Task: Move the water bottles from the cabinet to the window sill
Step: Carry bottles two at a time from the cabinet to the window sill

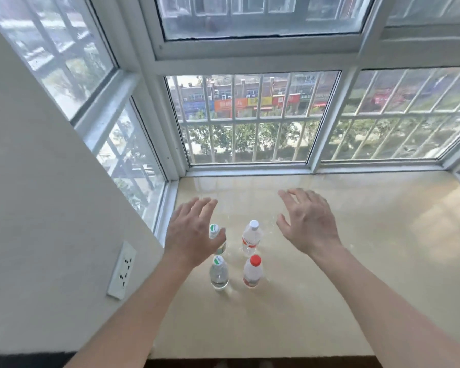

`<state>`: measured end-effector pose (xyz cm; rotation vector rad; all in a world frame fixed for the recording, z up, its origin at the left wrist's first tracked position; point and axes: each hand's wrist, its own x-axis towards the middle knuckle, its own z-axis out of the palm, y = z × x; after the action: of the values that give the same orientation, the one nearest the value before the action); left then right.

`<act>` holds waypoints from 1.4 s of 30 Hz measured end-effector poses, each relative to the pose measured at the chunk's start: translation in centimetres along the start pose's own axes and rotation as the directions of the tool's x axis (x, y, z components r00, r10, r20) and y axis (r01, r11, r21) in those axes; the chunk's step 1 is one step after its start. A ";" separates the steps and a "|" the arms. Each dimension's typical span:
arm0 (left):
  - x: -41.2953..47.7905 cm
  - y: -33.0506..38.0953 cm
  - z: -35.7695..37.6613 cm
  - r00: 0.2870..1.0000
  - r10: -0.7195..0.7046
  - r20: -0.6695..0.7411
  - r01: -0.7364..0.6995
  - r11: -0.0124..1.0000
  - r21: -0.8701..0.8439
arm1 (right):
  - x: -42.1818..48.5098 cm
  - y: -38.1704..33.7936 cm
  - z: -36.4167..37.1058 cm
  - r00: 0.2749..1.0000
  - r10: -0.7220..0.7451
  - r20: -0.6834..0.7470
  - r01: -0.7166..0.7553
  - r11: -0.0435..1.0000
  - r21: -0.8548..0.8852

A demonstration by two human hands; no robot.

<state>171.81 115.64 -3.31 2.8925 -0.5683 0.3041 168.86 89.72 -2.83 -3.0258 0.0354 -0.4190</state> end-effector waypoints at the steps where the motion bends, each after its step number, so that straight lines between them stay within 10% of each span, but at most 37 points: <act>1: 0.5 0.6 -1.0 1.000 0.015 -0.018 -0.015 1.000 0.006 | 0.2 -0.1 -1.0 0.999 0.006 -0.033 -0.006 1.000 0.006; 11: 4.1 6.3 -4.4 0.983 0.153 -0.102 -0.153 0.988 0.011 | -0.6 0.8 -5.5 0.992 0.035 -0.124 -0.038 0.999 -0.024; 19: 6.0 13.5 -4.0 0.892 0.438 -0.110 -0.448 0.889 -0.099 | -6.6 4.7 -8.9 0.925 0.321 -0.204 -0.340 0.938 -0.065; 31: -1.5 29.1 -2.2 0.529 0.840 -0.120 -0.829 0.481 -0.284 | -27.4 7.2 -14.1 0.587 0.760 -0.279 -0.809 0.553 -0.198; 42: -8.5 44.4 -0.9 0.241 0.958 -0.159 -0.929 0.180 -0.322 | -40.9 11.9 -16.4 0.312 0.854 -0.416 -0.950 0.271 -0.156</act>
<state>146.67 78.37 1.57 1.7509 -2.1753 0.1724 124.91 77.90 0.78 -2.5241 2.0093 -0.6784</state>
